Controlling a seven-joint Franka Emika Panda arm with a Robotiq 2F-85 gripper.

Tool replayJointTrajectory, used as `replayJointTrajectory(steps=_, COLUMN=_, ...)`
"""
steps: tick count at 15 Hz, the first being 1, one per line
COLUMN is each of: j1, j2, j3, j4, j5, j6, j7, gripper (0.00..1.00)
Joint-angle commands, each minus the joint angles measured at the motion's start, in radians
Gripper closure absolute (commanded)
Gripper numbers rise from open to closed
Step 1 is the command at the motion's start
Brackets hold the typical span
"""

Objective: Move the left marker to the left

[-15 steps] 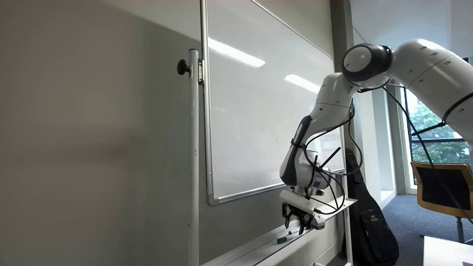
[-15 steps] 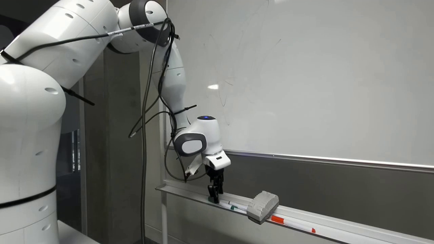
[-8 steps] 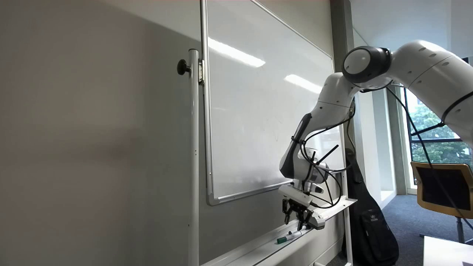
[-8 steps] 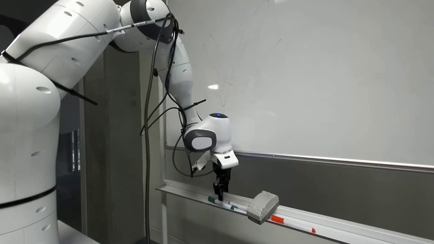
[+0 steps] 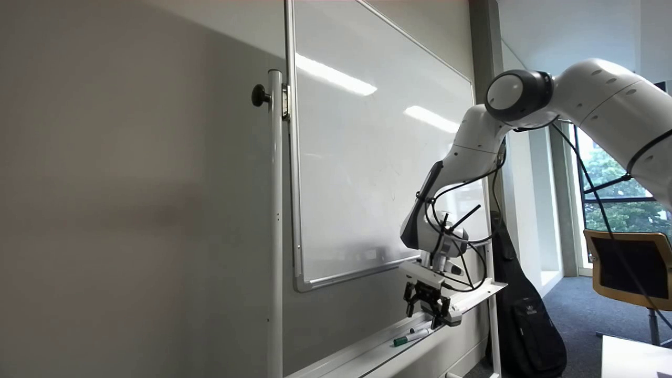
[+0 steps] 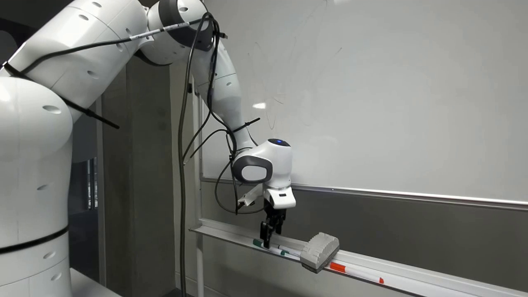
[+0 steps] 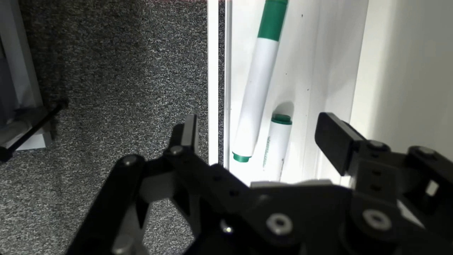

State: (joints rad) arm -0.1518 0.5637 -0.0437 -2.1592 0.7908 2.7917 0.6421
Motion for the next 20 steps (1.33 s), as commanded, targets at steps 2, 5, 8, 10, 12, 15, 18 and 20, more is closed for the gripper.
replayJointTrajectory(steps=2, j1=0.021, j2=0.001, j3=-0.019, j4=0.002, j5=0.013, j6=-0.008, j7=-0.008, gripper=0.00)
replayJointTrajectory(steps=5, j1=0.023, j2=0.001, j3=-0.019, j4=0.002, j5=0.013, j6=-0.007, j7=-0.007, gripper=0.00)
replayJointTrajectory(steps=8, j1=0.023, j2=0.001, j3=-0.019, j4=0.002, j5=0.013, j6=-0.007, j7=-0.007, gripper=0.00)
replayJointTrajectory(steps=10, j1=0.023, j2=0.001, j3=-0.019, j4=0.002, j5=0.013, j6=-0.007, j7=-0.007, gripper=0.00)
replayJointTrajectory(steps=12, j1=0.023, j2=0.001, j3=-0.019, j4=0.002, j5=0.013, j6=-0.007, j7=-0.007, gripper=0.00)
replayJointTrajectory(steps=15, j1=0.023, j2=0.001, j3=-0.019, j4=0.002, j5=0.013, j6=-0.007, j7=-0.007, gripper=0.00)
replayJointTrajectory(steps=18, j1=0.023, j2=0.001, j3=-0.019, j4=0.002, j5=0.013, j6=-0.007, j7=-0.007, gripper=0.00)
replayJointTrajectory(steps=20, j1=0.023, j2=0.001, j3=-0.019, j4=0.002, j5=0.013, j6=-0.007, j7=-0.007, gripper=0.00)
